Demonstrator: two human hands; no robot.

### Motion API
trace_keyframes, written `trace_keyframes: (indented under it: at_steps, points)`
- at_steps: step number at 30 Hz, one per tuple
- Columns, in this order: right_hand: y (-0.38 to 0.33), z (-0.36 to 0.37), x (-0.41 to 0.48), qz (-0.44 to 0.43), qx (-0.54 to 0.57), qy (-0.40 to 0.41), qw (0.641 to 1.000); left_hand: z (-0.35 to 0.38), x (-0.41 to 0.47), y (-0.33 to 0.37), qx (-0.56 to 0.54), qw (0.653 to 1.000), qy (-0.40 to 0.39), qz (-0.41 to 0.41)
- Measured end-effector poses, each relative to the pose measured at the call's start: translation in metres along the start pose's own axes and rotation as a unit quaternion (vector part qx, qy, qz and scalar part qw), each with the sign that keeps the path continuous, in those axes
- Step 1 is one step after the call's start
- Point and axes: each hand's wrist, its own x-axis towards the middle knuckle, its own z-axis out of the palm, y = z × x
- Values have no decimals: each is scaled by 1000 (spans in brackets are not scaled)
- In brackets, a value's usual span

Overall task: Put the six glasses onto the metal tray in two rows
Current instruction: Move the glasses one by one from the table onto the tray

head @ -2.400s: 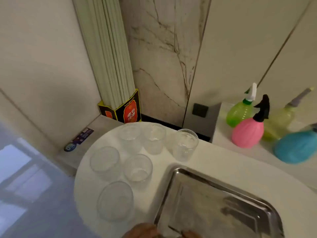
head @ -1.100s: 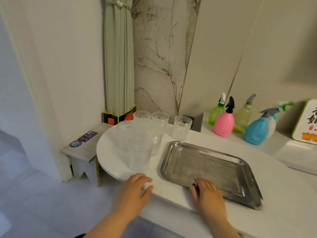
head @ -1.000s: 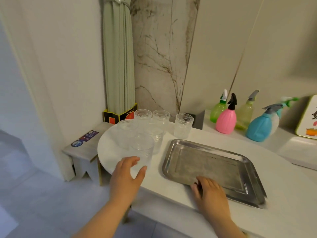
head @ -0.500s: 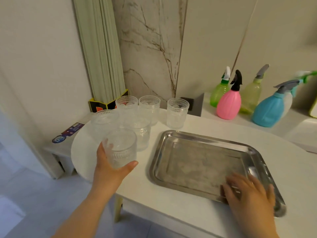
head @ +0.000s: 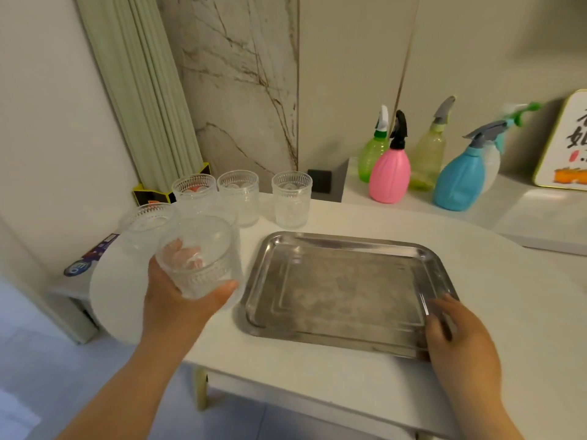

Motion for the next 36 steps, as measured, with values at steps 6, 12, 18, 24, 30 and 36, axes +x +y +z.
trace_keyframes:
  at_steps: [6, 12, 18, 24, 30, 36]
  points:
    - [2, -5, 5, 65, 70, 18, 995, 75, 9, 38, -28, 982, -188, 24]
    - [2, 3, 2, 34, 28, -19, 999, 166, -4, 59, -76, 952, -295, 14]
    - [8, 6, 1, -16, -27, -58, 998, 210, -6, 54, -64, 963, -263, -5]
    - [10, 8, 0, -29, -34, -58, 997, 220, -2, 48, -86, 963, -255, -27]
    - [9, 7, 0, -24, -35, -52, 998, 233, -7, 46, -73, 957, -281, -13]
    - [2, 10, -1, -41, -60, -54, 996, 222, -7, 48, -58, 944, -326, -10]
